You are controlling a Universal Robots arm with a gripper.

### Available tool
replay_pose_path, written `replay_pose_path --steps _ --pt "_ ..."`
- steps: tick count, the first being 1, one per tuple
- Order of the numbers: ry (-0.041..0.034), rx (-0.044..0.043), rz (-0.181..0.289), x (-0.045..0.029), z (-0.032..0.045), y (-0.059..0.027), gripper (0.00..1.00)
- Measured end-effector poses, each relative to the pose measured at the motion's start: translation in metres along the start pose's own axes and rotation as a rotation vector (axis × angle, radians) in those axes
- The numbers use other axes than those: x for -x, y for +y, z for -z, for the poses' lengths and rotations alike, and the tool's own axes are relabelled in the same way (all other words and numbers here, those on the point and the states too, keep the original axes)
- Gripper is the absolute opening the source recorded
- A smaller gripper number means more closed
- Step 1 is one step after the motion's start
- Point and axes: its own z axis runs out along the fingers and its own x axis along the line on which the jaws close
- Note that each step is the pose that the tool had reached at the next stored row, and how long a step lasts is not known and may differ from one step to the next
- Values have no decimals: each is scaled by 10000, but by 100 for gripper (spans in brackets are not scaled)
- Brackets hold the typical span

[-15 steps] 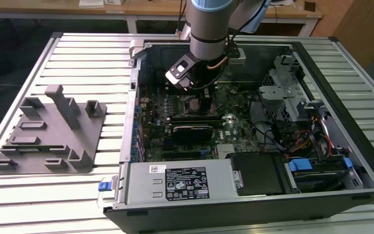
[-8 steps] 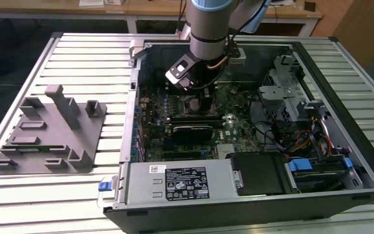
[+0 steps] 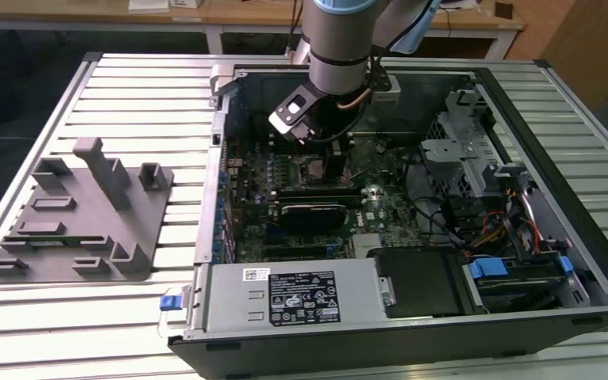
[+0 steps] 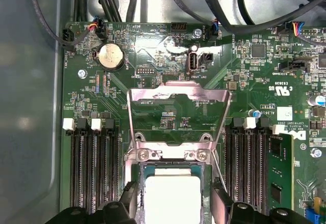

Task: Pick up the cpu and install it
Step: 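Place the cpu into insertion slot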

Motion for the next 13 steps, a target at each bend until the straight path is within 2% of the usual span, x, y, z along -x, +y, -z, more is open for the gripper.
replay_pose_path --steps 8,11,12,13 --pt "-3 -1 0 1 7 0 66" --pt "-3 -2 1 1 9 0 47" --pt "-3 -2 0 1 10 0 47" --pt "-3 -2 0 1 10 0 42"
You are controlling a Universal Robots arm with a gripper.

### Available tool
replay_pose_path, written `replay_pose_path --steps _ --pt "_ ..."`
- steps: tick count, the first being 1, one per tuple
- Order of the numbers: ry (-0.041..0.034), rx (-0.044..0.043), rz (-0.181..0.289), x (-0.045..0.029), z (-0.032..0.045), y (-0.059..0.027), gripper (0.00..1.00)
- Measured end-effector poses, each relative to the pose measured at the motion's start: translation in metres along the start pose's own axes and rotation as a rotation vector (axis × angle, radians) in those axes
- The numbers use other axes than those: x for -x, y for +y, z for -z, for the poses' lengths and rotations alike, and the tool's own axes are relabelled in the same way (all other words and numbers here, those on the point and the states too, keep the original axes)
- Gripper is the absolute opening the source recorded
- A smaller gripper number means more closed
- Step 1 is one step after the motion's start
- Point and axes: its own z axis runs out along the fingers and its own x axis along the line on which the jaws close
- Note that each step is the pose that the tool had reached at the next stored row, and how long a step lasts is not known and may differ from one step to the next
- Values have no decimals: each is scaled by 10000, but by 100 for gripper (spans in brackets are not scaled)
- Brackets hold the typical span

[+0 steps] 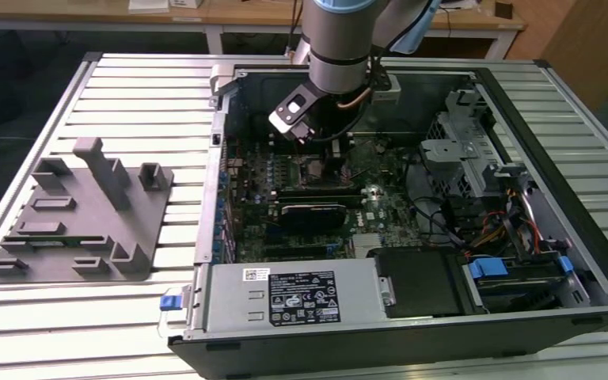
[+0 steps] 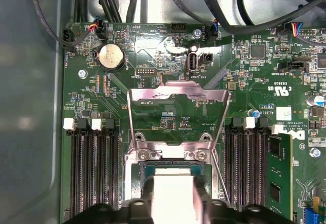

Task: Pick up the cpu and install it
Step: 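Place the cpu into insertion slot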

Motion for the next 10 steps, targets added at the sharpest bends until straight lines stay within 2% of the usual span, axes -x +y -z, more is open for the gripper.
replay_pose_path --steps 1,3,6,7,10 --pt "-1 -1 0 0 1 0 42" --pt "-1 -1 0 0 2 0 30" --pt "1 1 0 0 4 0 24" --pt "0 0 0 0 5 0 12" --pt "0 0 0 0 7 0 11"
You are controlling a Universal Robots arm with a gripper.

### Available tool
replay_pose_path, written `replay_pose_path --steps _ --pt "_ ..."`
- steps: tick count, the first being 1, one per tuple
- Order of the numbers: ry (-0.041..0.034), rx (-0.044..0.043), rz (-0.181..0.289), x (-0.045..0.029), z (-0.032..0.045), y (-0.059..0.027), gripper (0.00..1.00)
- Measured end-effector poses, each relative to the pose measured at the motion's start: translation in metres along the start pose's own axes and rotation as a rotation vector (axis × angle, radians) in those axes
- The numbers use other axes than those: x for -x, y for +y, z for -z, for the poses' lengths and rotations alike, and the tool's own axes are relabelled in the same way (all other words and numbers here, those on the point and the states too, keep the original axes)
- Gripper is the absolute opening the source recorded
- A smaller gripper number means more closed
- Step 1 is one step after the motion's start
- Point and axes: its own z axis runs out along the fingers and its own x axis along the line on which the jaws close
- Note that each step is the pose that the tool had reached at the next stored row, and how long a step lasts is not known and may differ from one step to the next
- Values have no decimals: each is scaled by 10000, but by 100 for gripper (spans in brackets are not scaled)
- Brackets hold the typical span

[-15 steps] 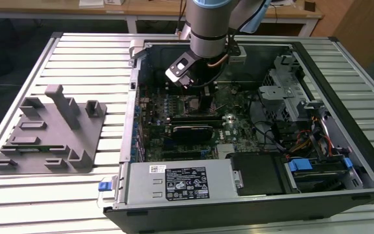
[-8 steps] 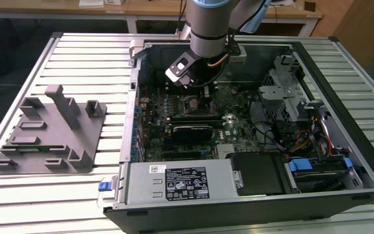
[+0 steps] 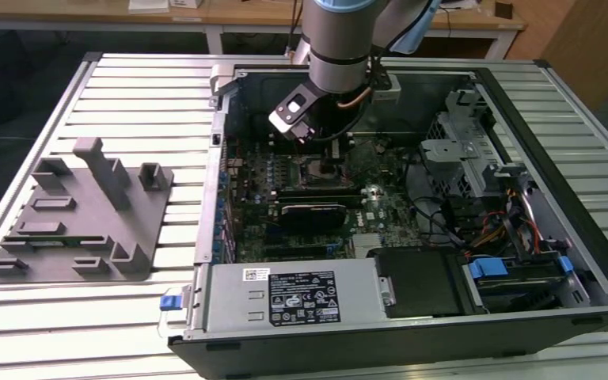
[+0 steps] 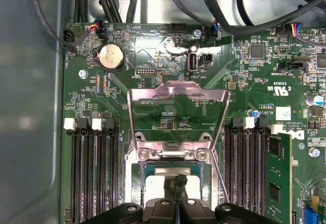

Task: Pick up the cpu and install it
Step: 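Place the cpu into insertion slot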

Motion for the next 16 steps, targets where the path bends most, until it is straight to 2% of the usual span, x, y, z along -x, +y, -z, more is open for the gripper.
replay_pose_path --steps 10,16 --pt "5 1 1 0 16 -2 11" --pt "71 0 -1 -1 7 -64 11"
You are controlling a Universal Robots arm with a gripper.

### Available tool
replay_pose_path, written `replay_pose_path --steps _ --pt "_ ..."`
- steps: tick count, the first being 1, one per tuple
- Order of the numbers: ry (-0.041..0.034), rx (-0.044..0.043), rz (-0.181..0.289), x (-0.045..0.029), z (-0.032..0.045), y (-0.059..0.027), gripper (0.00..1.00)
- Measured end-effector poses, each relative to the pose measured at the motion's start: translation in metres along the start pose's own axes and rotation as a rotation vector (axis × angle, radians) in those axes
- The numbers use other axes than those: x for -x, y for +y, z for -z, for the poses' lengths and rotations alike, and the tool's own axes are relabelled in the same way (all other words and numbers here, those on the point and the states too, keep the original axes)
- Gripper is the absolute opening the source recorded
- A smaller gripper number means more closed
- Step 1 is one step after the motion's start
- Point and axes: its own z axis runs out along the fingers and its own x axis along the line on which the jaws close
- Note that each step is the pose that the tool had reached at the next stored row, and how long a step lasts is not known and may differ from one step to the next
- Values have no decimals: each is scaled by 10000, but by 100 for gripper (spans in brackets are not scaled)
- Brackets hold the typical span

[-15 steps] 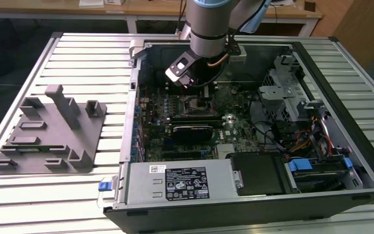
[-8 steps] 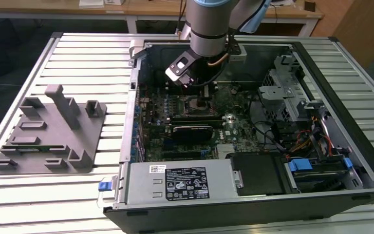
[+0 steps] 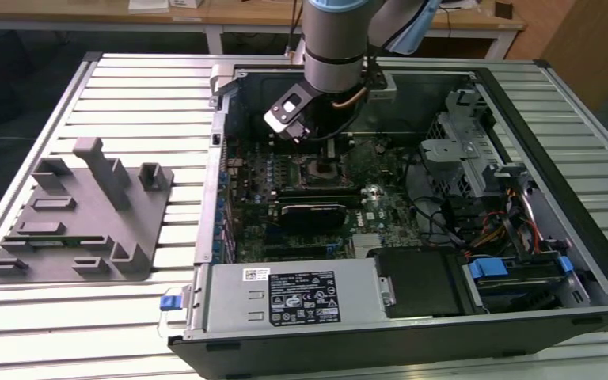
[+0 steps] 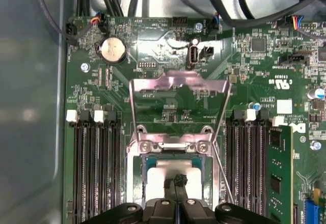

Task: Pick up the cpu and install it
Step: 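Place the cpu into insertion slot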

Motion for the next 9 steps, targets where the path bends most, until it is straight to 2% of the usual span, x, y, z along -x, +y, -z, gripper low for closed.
replay_pose_path --steps 5,9 --pt "33 1 0 -5 -11 -9 11" --pt "28 -7 -1 -3 -25 -12 11"
